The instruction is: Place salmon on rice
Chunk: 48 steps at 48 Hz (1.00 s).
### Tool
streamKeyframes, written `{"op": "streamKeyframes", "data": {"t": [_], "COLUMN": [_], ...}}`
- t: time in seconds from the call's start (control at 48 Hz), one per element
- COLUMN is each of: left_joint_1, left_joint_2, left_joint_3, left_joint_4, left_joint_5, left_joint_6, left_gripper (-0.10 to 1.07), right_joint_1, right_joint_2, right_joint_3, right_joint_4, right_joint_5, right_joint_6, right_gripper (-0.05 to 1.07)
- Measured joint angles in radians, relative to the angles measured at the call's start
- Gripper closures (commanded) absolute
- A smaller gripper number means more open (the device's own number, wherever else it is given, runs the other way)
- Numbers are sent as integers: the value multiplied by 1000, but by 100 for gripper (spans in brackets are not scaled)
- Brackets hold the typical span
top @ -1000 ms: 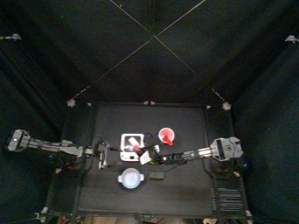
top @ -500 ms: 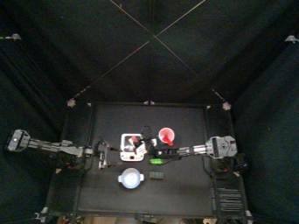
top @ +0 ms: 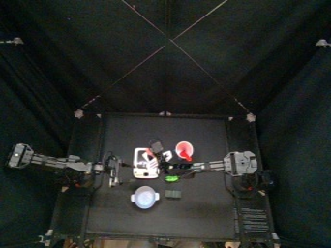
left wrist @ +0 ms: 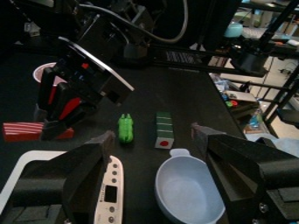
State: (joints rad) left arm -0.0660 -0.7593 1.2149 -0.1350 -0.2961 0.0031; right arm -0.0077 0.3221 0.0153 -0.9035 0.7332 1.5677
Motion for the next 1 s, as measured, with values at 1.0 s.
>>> {"op": "streamKeyframes", "data": {"t": [1.0], "left_joint_1": [5], "left_joint_2": [2], "left_joint_3": [3], "left_joint_4": [0], "left_joint_5": [0], "left_joint_6": [0], "left_gripper": [-5], "right_joint_1": [-91], "right_joint_2": [135], "right_joint_3": [-117], "right_joint_4": [307], "right_joint_5": [-17], "right_joint_6": [-322], "right_gripper": [43]}}
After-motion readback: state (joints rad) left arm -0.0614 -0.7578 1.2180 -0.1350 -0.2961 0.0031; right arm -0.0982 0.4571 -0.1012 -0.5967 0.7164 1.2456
